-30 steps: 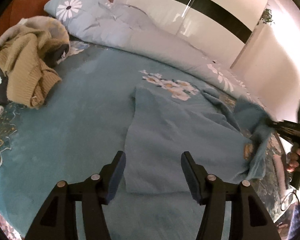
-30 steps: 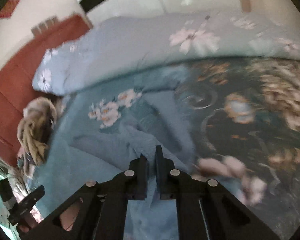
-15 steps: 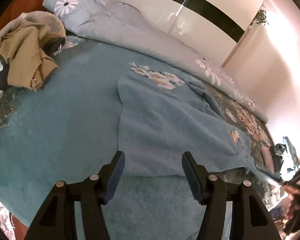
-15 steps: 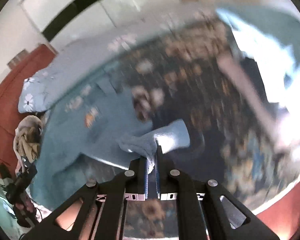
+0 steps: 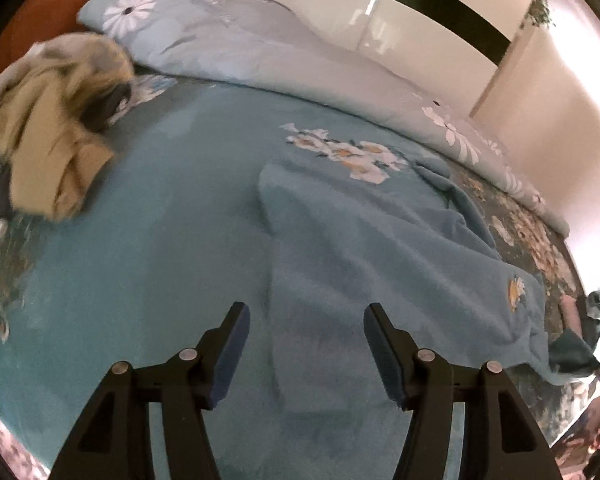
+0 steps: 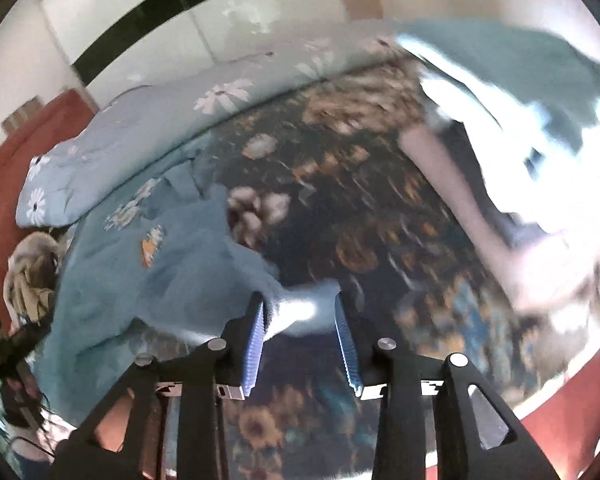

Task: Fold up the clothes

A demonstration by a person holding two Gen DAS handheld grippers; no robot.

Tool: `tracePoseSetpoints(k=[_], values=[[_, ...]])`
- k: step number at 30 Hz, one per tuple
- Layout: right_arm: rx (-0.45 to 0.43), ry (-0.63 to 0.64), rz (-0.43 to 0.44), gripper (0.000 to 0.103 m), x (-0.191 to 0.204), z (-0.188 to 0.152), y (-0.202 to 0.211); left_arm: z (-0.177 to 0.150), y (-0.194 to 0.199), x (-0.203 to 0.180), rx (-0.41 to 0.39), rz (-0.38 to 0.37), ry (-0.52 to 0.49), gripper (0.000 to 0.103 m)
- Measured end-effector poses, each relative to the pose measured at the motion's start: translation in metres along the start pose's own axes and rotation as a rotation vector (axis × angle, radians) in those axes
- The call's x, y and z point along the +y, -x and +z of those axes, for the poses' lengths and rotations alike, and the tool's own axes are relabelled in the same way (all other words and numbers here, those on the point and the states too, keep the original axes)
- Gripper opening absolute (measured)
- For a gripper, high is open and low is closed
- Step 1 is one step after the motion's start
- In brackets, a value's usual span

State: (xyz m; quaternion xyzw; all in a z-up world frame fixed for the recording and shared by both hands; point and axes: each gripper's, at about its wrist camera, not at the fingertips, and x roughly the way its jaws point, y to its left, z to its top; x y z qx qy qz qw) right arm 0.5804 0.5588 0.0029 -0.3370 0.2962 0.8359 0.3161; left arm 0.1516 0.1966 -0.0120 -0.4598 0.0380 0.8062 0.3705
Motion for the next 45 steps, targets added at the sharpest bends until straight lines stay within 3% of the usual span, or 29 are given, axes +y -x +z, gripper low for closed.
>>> tracePoseSetpoints(k=[2,6,9,12,14,17,21,24,32,34,36,38,45], values=[[-0.04,0.008,0.042,0.036,0.007,0.015,-0.007,0.009,-0.004,-0.016,0.002,0.004,-0.056,0.063],[-0.097,0.005,-0.074,0.039,0.008,0.05,-0.022,0.025,-0.014,-0.041,0.009,0.012,-0.142,0.065],[-0.057,-0.005,-0.014,0.039,0.011,0.061,-0.046,0.04,-0.029,-0.061,0.034,-0.025,-0.164,0.066],[0.085,0.004,0.15,0.039,0.025,0.053,-0.092,0.057,-0.05,-0.091,0.058,-0.105,-0.216,0.067],[0.136,-0.014,0.183,0.039,0.028,0.047,-0.117,0.069,-0.071,-0.11,0.099,-0.176,-0.238,0.067],[0.151,-0.064,0.201,0.039,0.025,0.044,-0.137,0.087,-0.104,-0.131,0.141,-0.215,-0.259,0.067],[0.17,-0.092,0.229,0.051,0.022,0.04,-0.152,0.108,-0.147,-0.16,0.16,-0.208,-0.336,0.068],[0.163,-0.09,0.242,0.051,0.026,0.037,-0.157,0.117,-0.179,-0.174,0.214,-0.247,-0.345,0.068],[0.171,-0.077,0.318,0.051,0.034,0.033,-0.163,0.106,-0.212,-0.188,0.353,-0.364,-0.379,0.068],[0.166,-0.072,0.319,0.047,0.036,0.031,-0.161,0.102,-0.211,-0.188,0.355,-0.383,-0.375,0.061],[0.167,-0.078,0.347,0.026,0.036,0.03,-0.16,0.097,-0.21,-0.189,0.354,-0.367,-0.383,0.032],[0.157,-0.079,0.36,0.015,0.037,0.03,-0.156,0.095,-0.207,-0.191,0.347,-0.356,-0.374,0.016],[0.065,-0.062,0.39,0.01,0.042,0.053,-0.12,0.107,-0.168,-0.187,0.221,-0.398,-0.266,0.009]])
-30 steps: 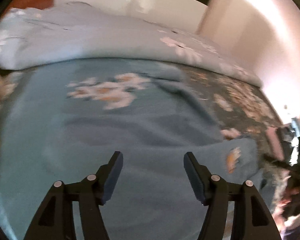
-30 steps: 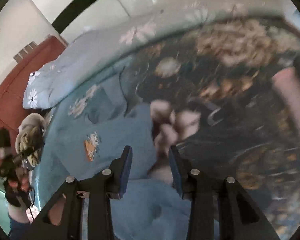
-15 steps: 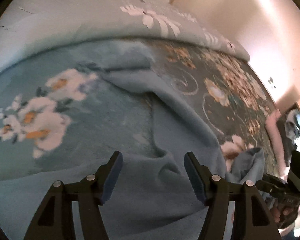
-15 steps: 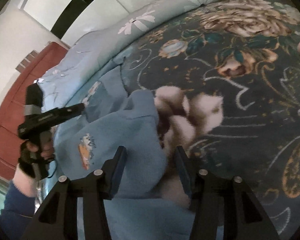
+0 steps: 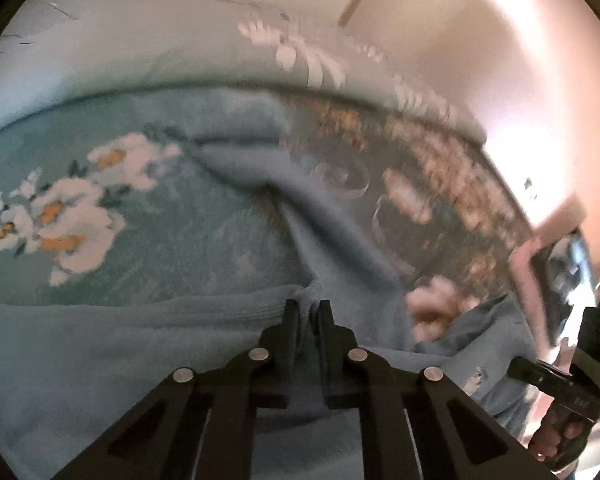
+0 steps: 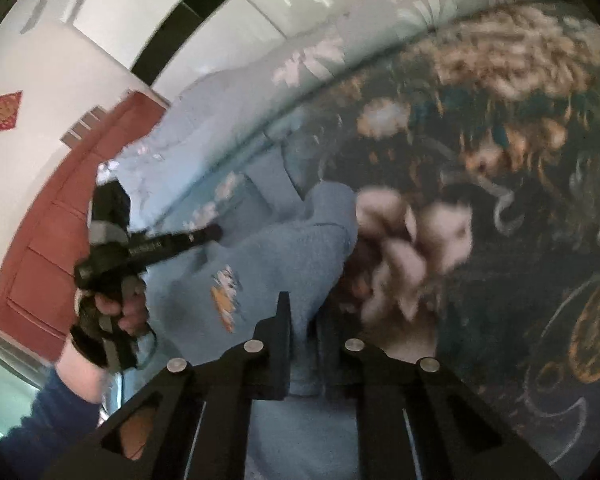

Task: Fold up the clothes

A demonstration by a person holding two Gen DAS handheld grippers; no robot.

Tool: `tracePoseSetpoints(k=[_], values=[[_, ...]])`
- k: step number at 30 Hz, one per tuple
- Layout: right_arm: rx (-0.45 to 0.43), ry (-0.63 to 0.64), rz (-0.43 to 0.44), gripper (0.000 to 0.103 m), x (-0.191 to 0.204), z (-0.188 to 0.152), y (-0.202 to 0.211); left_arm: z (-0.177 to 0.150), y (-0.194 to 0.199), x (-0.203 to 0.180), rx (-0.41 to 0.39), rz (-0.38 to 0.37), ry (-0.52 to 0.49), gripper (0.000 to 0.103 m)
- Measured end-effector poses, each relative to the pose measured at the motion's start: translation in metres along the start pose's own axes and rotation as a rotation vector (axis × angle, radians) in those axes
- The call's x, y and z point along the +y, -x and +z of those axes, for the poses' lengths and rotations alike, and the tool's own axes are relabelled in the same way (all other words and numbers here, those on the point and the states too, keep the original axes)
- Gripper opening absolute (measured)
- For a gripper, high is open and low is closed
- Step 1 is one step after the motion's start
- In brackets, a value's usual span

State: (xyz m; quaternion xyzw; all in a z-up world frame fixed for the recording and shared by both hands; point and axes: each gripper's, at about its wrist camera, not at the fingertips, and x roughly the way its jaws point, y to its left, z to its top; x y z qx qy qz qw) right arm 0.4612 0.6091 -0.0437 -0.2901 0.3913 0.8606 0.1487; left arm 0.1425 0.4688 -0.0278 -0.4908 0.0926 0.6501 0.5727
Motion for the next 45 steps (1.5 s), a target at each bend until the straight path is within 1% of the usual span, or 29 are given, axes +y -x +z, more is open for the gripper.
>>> tracePoseSetpoints(k=[2,6,10,13,15,17,18,20,22,23,25,27,29,32,34,37,39,43,45], values=[[-0.045,0.042,0.003,0.009,0.015,0.018,0.015,0.008,0.023,-0.004,-0.068,-0.022,0.021,0.009],[-0.158,0.168,0.006,0.008,0.06,0.063,0.048,0.031,0.091,-0.017,-0.24,-0.036,0.038,0.009],[-0.247,0.257,0.017,0.008,0.104,0.112,0.073,0.055,0.166,-0.024,-0.429,-0.017,0.044,0.009],[-0.305,0.276,0.073,0.008,0.131,0.143,0.088,0.067,0.216,-0.025,-0.521,0.008,0.055,0.009],[-0.34,0.285,0.106,0.007,0.15,0.159,0.1,0.062,0.247,-0.027,-0.582,0.003,0.037,0.009],[-0.372,0.332,0.14,0.007,0.169,0.159,0.114,0.053,0.278,-0.028,-0.645,-0.008,0.011,0.009],[-0.379,0.368,0.147,0.007,0.176,0.152,0.117,0.046,0.288,-0.027,-0.666,-0.013,0.005,0.009],[-0.377,0.437,0.152,0.007,0.188,0.133,0.119,0.021,0.288,-0.015,-0.664,-0.014,0.02,0.009],[-0.329,0.478,0.154,0.007,0.188,0.104,0.103,-0.005,0.281,0.0,-0.648,-0.011,0.046,0.009],[-0.295,0.487,0.159,0.007,0.184,0.09,0.093,-0.022,0.269,0.013,-0.622,-0.008,0.078,0.009],[-0.191,0.479,0.155,0.007,0.167,0.059,0.062,-0.054,0.242,0.041,-0.558,0.004,0.155,0.009],[-0.063,0.422,0.134,0.007,0.142,0.027,0.028,-0.091,0.216,0.067,-0.501,-0.014,0.241,0.009],[0.028,0.36,0.117,0.007,0.116,-0.005,0.004,-0.123,0.201,0.079,-0.469,-0.027,0.286,0.009],[0.109,0.289,0.104,0.007,0.09,-0.042,-0.009,-0.167,0.183,0.089,-0.433,-0.039,0.334,0.009],[0.144,0.257,0.108,0.007,0.076,-0.063,-0.011,-0.193,0.174,0.093,-0.411,-0.044,0.359,0.009],[0.194,0.22,0.098,0.007,0.061,-0.084,-0.013,-0.213,0.17,0.091,-0.379,-0.013,0.356,0.011],[0.212,0.198,0.097,0.007,0.058,-0.093,-0.015,-0.222,0.171,0.093,-0.358,-0.006,0.364,0.013],[0.238,0.176,0.084,0.007,0.053,-0.107,-0.022,-0.232,0.176,0.096,-0.324,0.003,0.366,0.014],[0.239,0.175,0.08,0.007,0.051,-0.11,-0.024,-0.232,0.184,0.095,-0.314,0.034,0.353,0.019]])
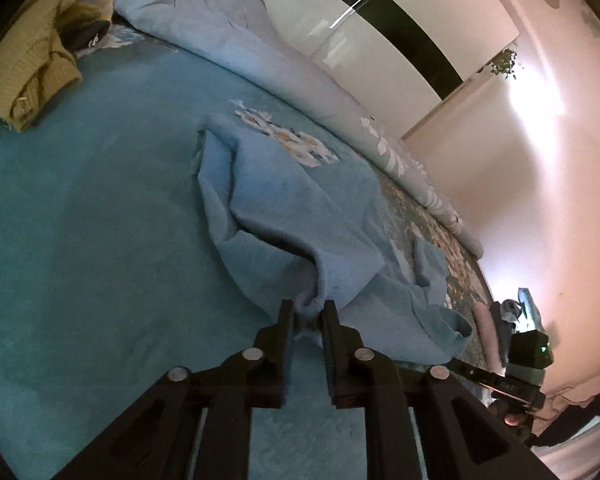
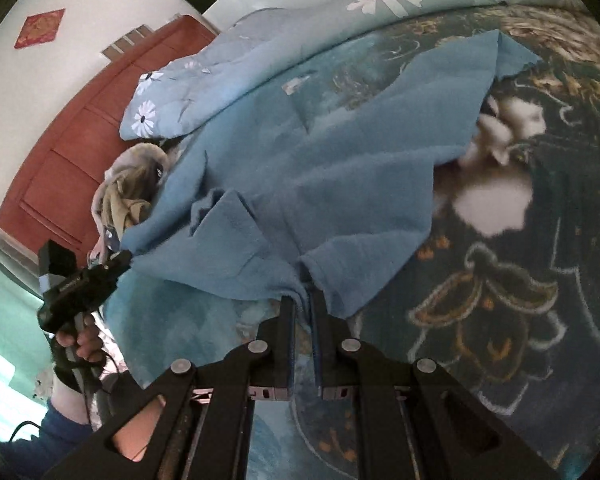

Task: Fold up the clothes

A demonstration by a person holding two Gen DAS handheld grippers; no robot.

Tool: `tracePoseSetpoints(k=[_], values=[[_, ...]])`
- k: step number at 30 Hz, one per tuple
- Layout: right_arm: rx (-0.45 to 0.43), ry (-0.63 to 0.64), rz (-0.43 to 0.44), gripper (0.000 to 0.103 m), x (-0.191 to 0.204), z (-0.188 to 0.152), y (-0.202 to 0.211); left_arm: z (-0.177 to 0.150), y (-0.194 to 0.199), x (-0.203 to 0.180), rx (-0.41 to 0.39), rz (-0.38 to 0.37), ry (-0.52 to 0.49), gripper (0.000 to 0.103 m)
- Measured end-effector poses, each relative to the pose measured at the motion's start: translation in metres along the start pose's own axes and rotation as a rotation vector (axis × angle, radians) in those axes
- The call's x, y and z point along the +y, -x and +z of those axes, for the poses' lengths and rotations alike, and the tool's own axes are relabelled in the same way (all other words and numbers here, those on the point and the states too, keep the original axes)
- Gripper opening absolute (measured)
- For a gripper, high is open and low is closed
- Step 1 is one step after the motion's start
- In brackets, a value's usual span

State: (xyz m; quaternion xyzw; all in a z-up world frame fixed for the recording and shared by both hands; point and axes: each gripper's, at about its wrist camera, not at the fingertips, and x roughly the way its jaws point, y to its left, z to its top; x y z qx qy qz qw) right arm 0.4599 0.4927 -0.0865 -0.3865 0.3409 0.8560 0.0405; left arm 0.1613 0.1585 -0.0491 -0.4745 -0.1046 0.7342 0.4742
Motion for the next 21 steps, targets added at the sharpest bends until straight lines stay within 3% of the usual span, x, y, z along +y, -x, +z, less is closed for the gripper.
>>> tracePoseSetpoints(k=[1,5,11,14,16,20,21], values=[[0.001,-0.003,0.002,0.007,-0.001,-0.001,-0.001,0.002,0.005,-0.002,-0.003,0.018,-0.016,0.02],[0.009,-0.006,0.007,0.008,-0.004,-0.002,-0.006,0.017,0.012,-0.021,-0.019,0.045,-0.105,0.042],[0.02,-0.027,0.022,0.008,-0.011,-0.001,-0.008,0.025,-0.036,-0.07,0.055,0.047,-0.248,0.054],[0.02,-0.031,0.034,0.008,-0.013,-0.001,-0.008,0.015,-0.068,-0.094,0.112,0.107,-0.363,0.055],[0.02,-0.036,0.045,0.008,-0.014,-0.001,-0.009,0.007,-0.086,-0.102,0.137,0.19,-0.431,0.055],[0.028,-0.039,0.06,0.008,-0.015,0.0,-0.01,0.003,-0.095,-0.095,0.132,0.283,-0.437,0.054],[0.033,-0.037,0.06,0.008,-0.015,0.002,-0.01,0.004,-0.095,-0.091,0.128,0.292,-0.428,0.049]])
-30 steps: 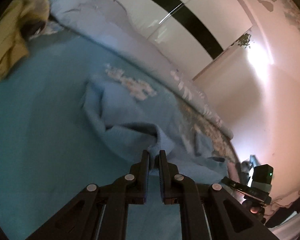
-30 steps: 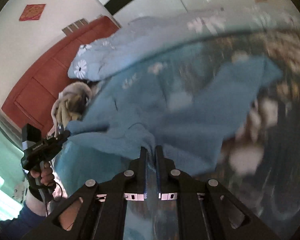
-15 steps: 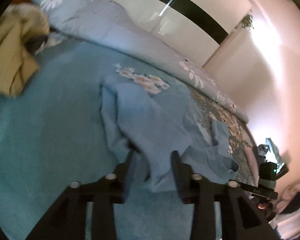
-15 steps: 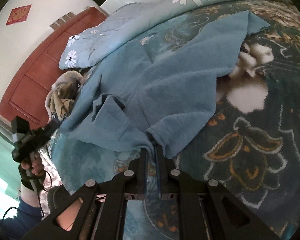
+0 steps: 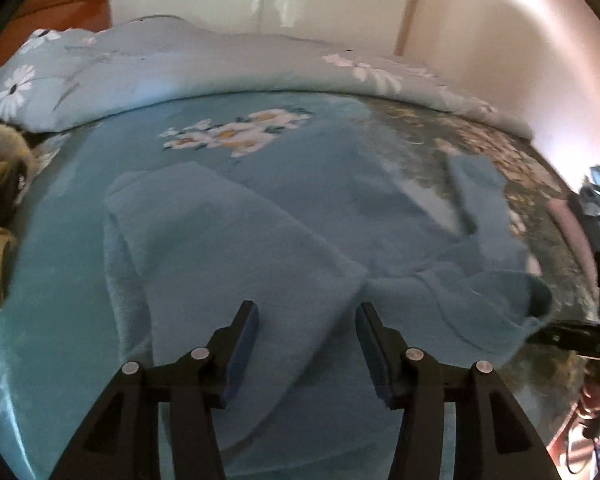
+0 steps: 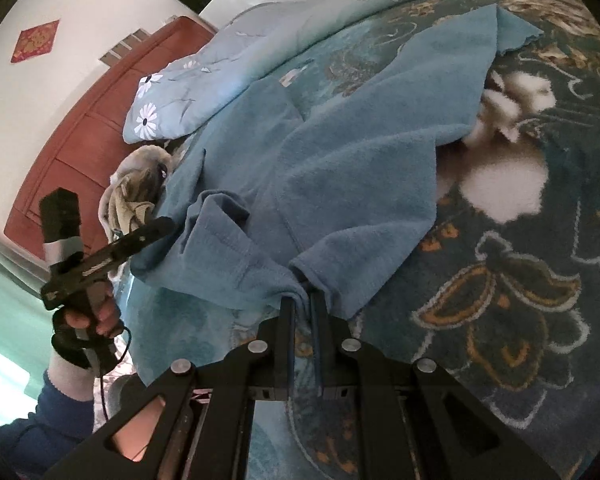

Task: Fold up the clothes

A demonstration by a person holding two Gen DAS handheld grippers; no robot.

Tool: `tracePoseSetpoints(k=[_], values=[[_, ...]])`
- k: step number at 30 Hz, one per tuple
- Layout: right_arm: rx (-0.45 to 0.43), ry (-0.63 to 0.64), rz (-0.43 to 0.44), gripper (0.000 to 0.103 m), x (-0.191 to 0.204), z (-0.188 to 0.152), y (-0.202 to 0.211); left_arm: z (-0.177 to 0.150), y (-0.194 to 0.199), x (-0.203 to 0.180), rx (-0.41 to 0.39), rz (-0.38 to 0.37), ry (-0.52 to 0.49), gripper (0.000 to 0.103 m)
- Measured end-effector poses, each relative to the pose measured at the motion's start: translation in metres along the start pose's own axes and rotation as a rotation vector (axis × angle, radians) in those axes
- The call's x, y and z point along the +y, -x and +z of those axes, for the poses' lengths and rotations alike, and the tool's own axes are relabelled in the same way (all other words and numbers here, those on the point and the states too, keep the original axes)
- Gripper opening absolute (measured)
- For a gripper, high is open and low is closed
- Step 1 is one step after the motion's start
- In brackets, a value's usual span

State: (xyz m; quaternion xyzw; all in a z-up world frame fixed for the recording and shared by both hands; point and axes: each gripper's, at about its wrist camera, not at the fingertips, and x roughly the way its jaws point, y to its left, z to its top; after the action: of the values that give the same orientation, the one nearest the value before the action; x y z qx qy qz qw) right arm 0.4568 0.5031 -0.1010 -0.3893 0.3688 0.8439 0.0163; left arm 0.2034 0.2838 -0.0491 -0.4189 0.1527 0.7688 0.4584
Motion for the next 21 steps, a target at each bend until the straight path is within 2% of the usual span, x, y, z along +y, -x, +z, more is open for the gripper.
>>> tracePoseSetpoints(k=[1,2,3,7,12,15,19,21], values=[[0.003,0.002,0.001,0.008,0.0,0.001,0.0,0.0,-0.001,0.004,-0.003,0.006,0.011,0.041],[0.005,0.004,0.001,0.008,0.0,0.002,-0.001,0.0,-0.002,0.008,-0.008,0.011,0.022,0.02],[0.007,0.004,0.003,0.008,0.0,0.003,-0.001,0.0,0.0,0.012,-0.017,0.019,0.038,0.009],[0.011,0.001,0.01,0.008,-0.003,0.003,-0.001,0.005,0.014,0.035,-0.078,0.055,0.122,0.006],[0.018,0.0,0.015,0.008,-0.004,0.005,-0.001,0.005,0.048,0.088,-0.163,0.096,0.257,0.006],[0.02,0.0,0.02,0.008,-0.003,0.007,-0.004,-0.012,0.058,0.12,-0.164,0.072,0.345,0.006],[0.022,0.0,0.028,0.008,0.0,0.01,-0.01,-0.039,0.051,0.137,-0.123,0.028,0.412,0.007],[0.023,-0.003,0.026,0.008,0.001,0.011,-0.009,-0.051,0.049,0.144,-0.107,0.002,0.439,0.01]])
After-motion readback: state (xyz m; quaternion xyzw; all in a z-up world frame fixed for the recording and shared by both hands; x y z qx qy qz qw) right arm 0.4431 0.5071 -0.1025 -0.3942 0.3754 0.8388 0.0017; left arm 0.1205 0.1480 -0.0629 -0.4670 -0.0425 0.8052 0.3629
